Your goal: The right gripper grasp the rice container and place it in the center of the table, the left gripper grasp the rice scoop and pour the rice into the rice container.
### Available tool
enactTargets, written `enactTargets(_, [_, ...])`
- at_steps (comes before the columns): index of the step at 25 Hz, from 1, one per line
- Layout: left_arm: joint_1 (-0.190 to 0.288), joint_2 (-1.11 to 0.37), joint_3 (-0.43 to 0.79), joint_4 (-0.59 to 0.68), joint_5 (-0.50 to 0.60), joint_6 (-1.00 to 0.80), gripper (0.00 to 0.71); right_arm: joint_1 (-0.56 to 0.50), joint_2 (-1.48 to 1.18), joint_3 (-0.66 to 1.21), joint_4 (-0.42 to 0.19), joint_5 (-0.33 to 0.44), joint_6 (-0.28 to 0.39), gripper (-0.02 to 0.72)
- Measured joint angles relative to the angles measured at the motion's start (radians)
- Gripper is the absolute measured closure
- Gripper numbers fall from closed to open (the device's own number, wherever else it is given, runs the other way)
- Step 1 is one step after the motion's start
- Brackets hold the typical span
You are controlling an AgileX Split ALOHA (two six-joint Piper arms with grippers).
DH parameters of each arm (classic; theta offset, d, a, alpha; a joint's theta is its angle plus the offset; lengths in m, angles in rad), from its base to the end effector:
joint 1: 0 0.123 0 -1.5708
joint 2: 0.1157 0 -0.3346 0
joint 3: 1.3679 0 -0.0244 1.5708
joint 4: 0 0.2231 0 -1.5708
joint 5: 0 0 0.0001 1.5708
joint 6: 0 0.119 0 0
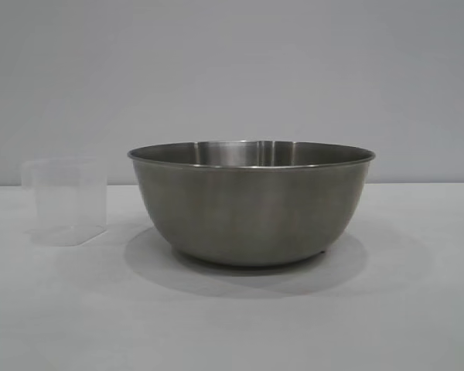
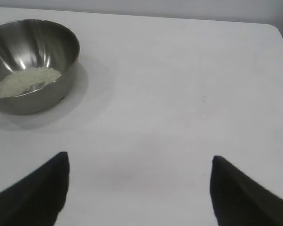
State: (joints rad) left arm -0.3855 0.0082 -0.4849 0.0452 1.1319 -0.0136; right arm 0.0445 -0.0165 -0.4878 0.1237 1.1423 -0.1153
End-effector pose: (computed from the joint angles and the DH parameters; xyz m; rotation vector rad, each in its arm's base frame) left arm -0.0504 0.0257 0.2402 0.3928 2.1069 -0.1788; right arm -0.0610 0.0107 0.2391 -0.1811 2.1089 0.1077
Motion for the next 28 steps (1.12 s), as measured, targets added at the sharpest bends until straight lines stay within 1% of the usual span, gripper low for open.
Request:
enactTargets(24, [0.000,-0.004,0.001,0.000,-0.010,0.000,0.230,0.000,0.000,0.000,0.000,0.000,0.000,0.178])
enactTargets(26, [0.007,-0.004,0.001,0.000,-0.010,0.000,0.230,0.000,0.000,0.000,0.000,0.000,0.000,0.178])
enactTargets(28, [0.059,-0.006,0.001,0.000,-0.010,0.000,0.230,0.000,0.000,0.000,0.000,0.000,0.000,0.178])
